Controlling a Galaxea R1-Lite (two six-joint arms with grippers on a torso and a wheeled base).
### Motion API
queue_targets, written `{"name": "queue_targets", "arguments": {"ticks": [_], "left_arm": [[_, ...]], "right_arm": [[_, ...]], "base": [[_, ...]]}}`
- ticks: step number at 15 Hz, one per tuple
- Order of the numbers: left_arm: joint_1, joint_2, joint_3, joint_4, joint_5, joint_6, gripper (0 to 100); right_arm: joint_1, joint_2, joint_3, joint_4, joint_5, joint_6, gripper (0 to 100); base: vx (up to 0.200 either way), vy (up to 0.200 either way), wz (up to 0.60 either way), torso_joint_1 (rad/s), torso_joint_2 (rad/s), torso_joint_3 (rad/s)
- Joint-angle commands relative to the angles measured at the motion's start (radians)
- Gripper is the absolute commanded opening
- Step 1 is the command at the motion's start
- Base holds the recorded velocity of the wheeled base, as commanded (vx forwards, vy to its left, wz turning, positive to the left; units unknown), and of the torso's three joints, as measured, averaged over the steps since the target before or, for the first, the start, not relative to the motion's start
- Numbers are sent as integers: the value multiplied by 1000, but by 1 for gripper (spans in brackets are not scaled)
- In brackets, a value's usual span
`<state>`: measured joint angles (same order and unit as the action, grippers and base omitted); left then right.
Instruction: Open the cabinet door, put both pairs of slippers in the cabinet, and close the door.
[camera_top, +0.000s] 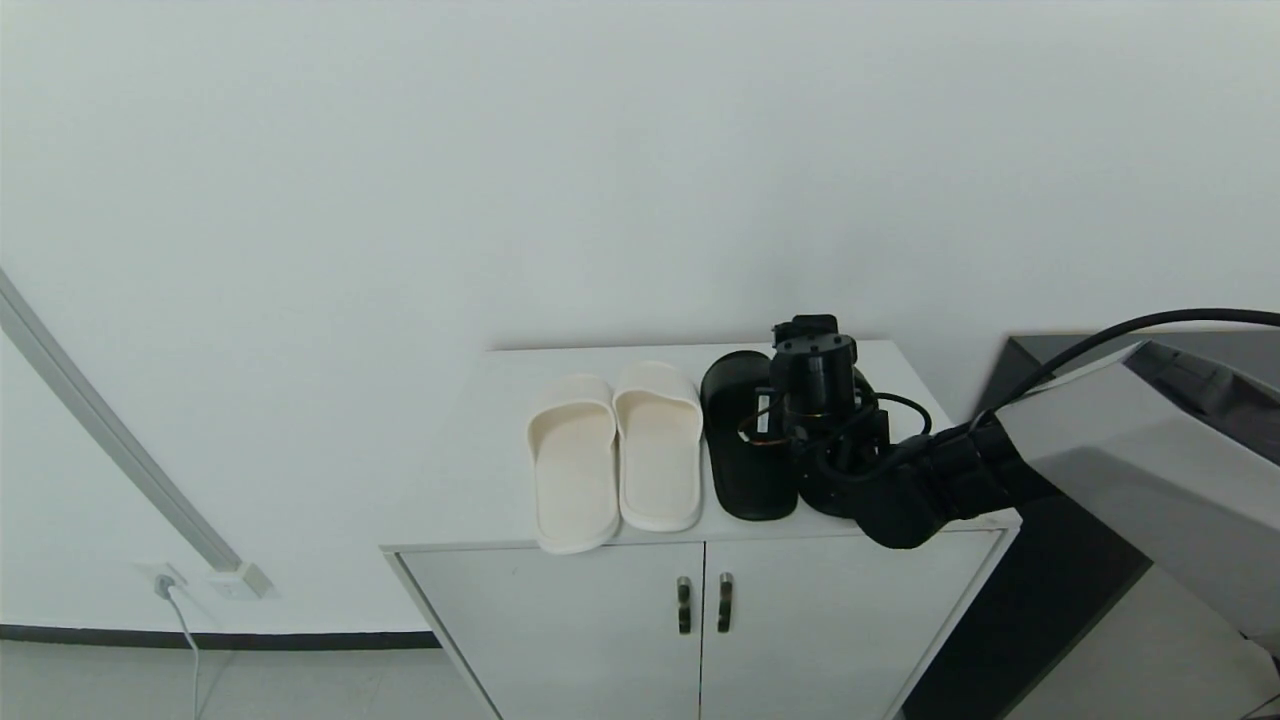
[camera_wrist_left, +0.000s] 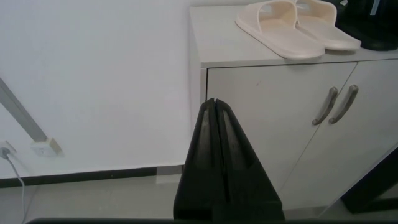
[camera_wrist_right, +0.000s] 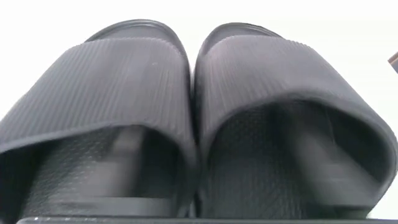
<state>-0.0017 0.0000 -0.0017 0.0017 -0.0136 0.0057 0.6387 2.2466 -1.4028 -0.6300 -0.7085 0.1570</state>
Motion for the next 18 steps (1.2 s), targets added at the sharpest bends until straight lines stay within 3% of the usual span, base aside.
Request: {"name": "queue_targets", "arguments": {"ticks": [1,6,10,13,18], "left_arm": [[0,0,0,0,0,0,0],[0,0,0,0,0,0,0],[0,0,0,0,3,-6,0],[0,0,0,0,4,-6,0],[0,0,0,0,4,-4,0]], "right_arm": [[-1,1,-4,0,-2,-1,0],[6,-68,27,-4,-11,-37,0],[68,-255,188,-11,1,-47,0],[139,-498,475,-7,245,-50,0],[208,-745,758,-2,518,-47,0]], "base": [[0,0,0,0,0,0],[0,0,0,0,0,0],[0,0,0,0,0,0],[0,0,0,0,0,0],[0,0,0,0,0,0]]}}
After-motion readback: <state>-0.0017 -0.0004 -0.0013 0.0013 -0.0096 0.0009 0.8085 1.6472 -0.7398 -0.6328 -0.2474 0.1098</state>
